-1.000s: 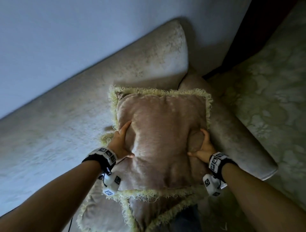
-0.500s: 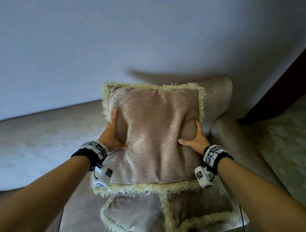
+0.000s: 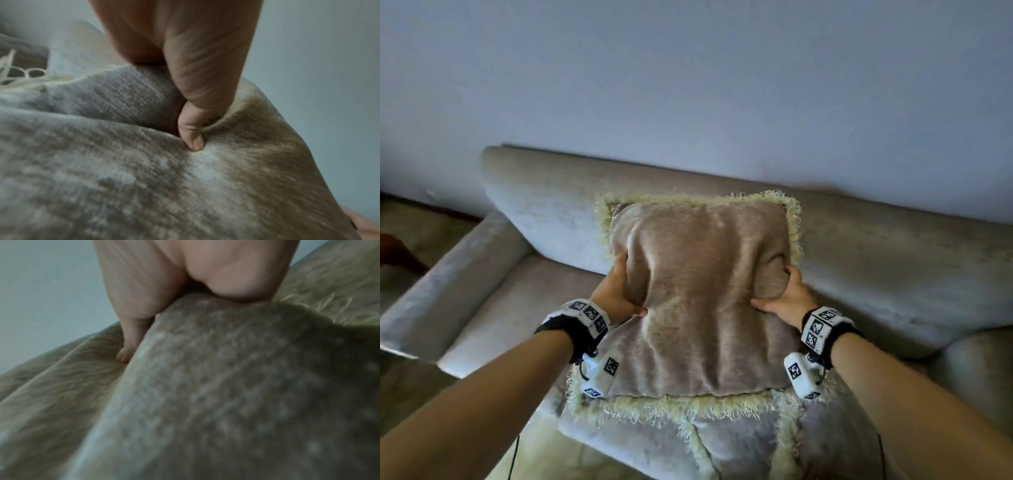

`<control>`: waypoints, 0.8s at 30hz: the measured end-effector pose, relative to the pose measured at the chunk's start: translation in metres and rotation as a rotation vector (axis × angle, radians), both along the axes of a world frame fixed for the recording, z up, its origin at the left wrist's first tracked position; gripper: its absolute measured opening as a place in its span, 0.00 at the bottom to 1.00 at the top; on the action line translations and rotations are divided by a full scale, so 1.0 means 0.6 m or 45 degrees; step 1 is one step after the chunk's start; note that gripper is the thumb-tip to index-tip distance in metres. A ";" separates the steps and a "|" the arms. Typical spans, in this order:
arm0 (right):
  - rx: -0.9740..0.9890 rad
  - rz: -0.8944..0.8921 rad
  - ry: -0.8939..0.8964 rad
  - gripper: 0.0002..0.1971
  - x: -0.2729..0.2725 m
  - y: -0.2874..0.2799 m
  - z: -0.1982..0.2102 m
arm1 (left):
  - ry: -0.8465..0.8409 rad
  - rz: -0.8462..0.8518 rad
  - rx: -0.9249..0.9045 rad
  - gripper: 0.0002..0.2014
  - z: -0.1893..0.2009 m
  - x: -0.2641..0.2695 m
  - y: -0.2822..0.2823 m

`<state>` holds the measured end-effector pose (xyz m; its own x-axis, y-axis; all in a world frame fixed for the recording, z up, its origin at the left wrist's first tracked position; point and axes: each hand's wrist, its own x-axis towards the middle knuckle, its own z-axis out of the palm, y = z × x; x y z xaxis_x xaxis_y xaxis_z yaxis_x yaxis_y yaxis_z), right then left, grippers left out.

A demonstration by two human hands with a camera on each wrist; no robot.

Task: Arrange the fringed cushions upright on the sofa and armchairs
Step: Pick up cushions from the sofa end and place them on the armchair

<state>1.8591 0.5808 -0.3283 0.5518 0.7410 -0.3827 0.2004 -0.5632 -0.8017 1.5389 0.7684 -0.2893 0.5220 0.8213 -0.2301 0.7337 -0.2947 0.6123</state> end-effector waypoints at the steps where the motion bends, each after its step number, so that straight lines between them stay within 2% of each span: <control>1: 0.009 0.050 0.016 0.64 -0.026 0.015 -0.009 | 0.008 0.038 0.006 0.72 -0.006 -0.035 -0.006; 7: -0.007 0.319 0.107 0.63 -0.223 0.114 -0.030 | 0.129 0.297 0.016 0.71 -0.017 -0.273 -0.016; 12: 0.020 0.491 0.043 0.65 -0.381 0.224 -0.008 | 0.121 0.466 0.050 0.71 -0.004 -0.450 0.014; 17: 0.129 0.583 -0.035 0.65 -0.551 0.367 0.028 | 0.087 0.535 0.151 0.72 0.024 -0.621 0.099; 24: 0.206 0.575 -0.049 0.64 -0.745 0.528 0.065 | 0.222 0.523 0.270 0.71 0.083 -0.809 0.239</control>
<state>1.4121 0.8978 -0.2894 0.1725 0.9582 -0.2281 0.4276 -0.2814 -0.8590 1.0535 0.9119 -0.2394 0.1135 0.9894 -0.0910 0.9017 -0.0641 0.4276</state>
